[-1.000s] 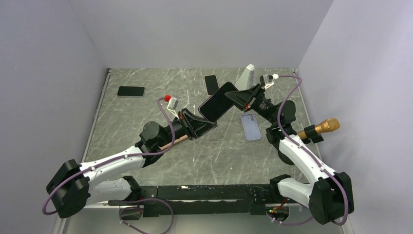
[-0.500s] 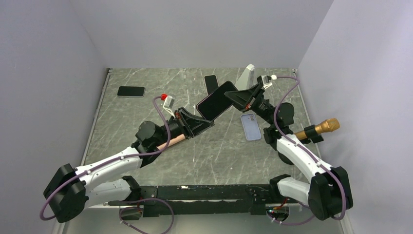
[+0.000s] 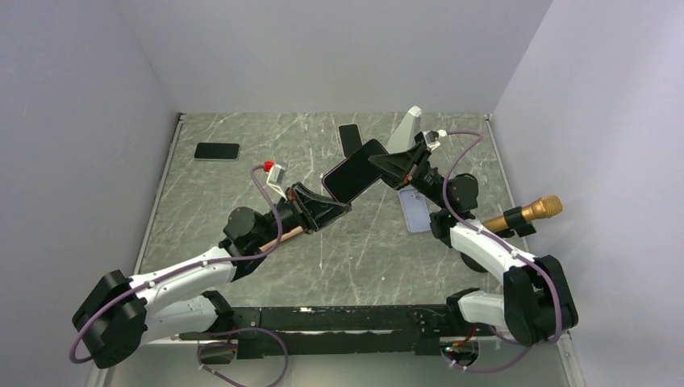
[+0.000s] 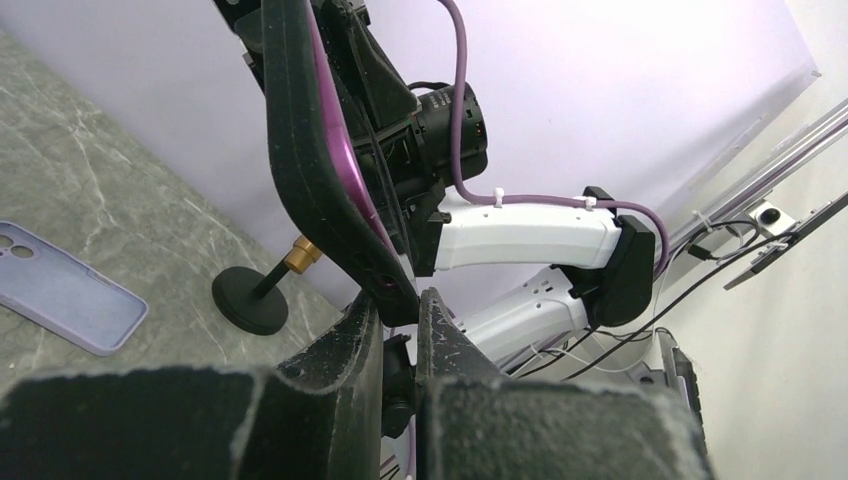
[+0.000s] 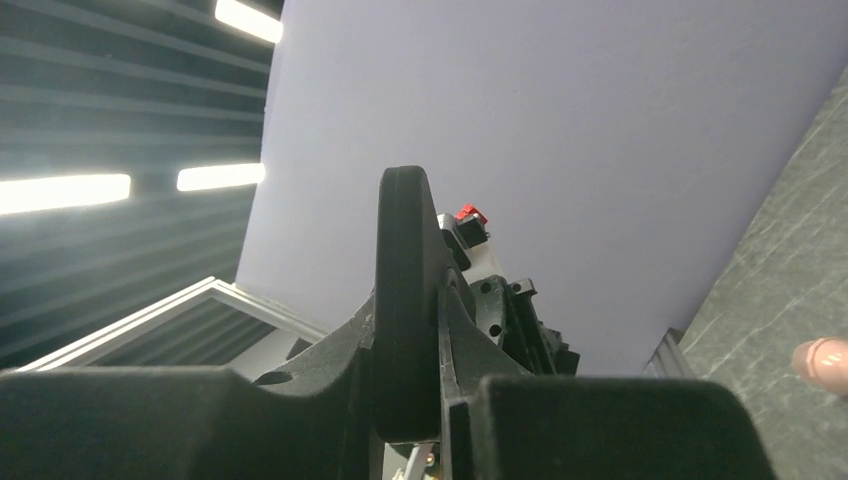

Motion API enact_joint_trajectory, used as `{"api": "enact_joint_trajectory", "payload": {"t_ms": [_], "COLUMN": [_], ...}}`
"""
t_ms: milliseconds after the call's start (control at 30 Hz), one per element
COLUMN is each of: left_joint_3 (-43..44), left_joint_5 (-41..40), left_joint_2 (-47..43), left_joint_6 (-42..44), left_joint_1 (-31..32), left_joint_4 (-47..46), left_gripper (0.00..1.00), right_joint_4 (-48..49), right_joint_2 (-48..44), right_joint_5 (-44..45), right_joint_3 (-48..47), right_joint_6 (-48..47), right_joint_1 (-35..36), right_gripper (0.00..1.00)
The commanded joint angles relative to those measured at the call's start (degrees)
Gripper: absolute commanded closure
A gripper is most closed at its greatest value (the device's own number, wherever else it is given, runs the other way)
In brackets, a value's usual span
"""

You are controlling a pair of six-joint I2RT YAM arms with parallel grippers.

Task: Take the phone out of the phone case
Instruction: Remove the phone case from the phone.

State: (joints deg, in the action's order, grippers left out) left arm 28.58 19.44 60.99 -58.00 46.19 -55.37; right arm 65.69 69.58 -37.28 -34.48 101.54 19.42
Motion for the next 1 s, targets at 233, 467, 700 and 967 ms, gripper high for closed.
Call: {"api": "enact_joint_trajectory", "payload": {"t_ms": [233, 467, 700, 967], "left_joint_3": [-6.31, -5.5, -5.48, -5.43], "left_joint_5": [-8.18, -8.85, -3.92, -4.37], "left_joint_2": [-2.96, -5.73, -8.3, -8.41], "left_joint_6": [9.39, 23.06, 29.82, 27.58], "left_joint_1": [-2.36, -1.93, -1.72, -1.72], "left_joint_4": [7.91, 8.63, 6.21, 7.94], "left_gripper": [1.0, 1.0, 1.0, 1.0], "right_joint_4": [22.15, 17.54, 18.12, 17.84], "right_joint_2": [-0.89, -2.26, -0.69, -0.38], "right_joint_5": [6.21, 4.1, 2.48, 1.88], "right_joint_3": [-2.9, -2.2, -1.18, -1.67], "right_joint_6": [24.56, 25.5, 26.22, 25.39], "right_joint_1": [-0.91, -0.87, -0.81, -0.82], "right_gripper": [1.0, 1.0, 1.0, 1.0]}}
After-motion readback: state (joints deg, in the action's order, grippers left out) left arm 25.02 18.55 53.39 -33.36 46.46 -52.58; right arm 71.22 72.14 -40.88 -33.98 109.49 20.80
